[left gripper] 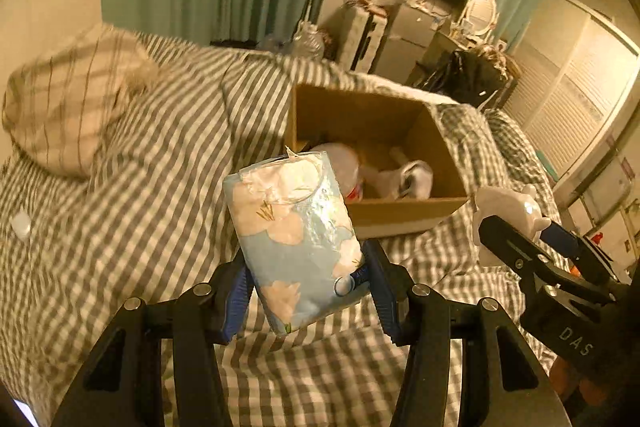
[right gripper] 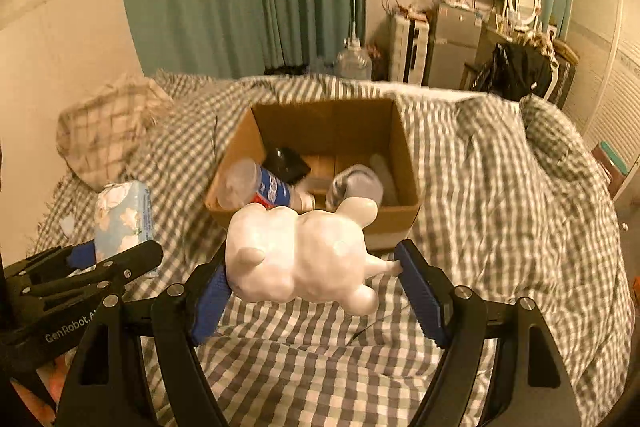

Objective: Organize objects
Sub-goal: 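Carry the figurine and tissue pack into the box and open both tools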

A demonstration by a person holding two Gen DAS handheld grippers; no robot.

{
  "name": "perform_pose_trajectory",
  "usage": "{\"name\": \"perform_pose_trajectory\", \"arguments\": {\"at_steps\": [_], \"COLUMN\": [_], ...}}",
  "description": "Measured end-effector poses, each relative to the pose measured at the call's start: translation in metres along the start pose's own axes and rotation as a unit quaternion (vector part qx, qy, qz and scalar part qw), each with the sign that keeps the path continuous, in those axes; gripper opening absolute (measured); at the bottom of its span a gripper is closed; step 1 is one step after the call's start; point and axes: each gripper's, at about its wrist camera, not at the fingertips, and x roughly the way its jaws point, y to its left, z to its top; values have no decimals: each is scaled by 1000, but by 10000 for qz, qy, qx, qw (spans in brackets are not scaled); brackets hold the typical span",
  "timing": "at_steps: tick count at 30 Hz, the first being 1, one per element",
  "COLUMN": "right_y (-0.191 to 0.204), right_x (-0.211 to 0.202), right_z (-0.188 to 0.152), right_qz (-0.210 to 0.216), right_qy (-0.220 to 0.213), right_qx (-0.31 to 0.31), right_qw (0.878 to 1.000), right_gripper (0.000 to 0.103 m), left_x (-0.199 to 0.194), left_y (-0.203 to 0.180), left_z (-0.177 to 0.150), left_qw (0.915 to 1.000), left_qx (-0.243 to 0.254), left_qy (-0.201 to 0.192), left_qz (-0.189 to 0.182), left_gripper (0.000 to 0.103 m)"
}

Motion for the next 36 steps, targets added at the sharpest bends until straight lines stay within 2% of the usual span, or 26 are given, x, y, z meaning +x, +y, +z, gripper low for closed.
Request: {"name": "perform_pose_trajectory", "arguments": {"at_steps": [6,11,18,24,29,31,32,34,36], "right_y": [-8,-15,-26,-37,-45,-50,-51,-51,-50], "right_x": [-16,-4,55,114,142,141,138,130,119], "right_z": [34,69,109,115,112,113,113,115,119], "right_qz": [34,83,84,205,278,410,457,452,329], "right_qy": [-374,-540,-450,-153,-133,-274,-365,-495,-590], "right_qx": [-16,-83,-157,-33,110,262,283,212,142], "right_qw": [9993,9985,9988,9997,9995,9984,9979,9975,9976], "right_gripper": [77,77,77,77,78,79,84,94,94], "left_x": [1,28,86,136,155,152,150,144,133], "left_y": [-26,-41,-48,-43,-47,-47,-47,-46,-43], "left_z": [34,64,94,99,99,100,100,101,101], "left_qw": [9993,9983,9971,9966,9954,9957,9959,9964,9973], "left_qx": [346,554,763,768,892,875,846,770,695], "left_qy": [-136,-124,-9,310,339,253,203,162,44], "left_qz": [-87,-137,-41,-35,-106,-167,-227,-311,-223], "left_gripper": [54,54,54,54,54,61,64,89,93]}}
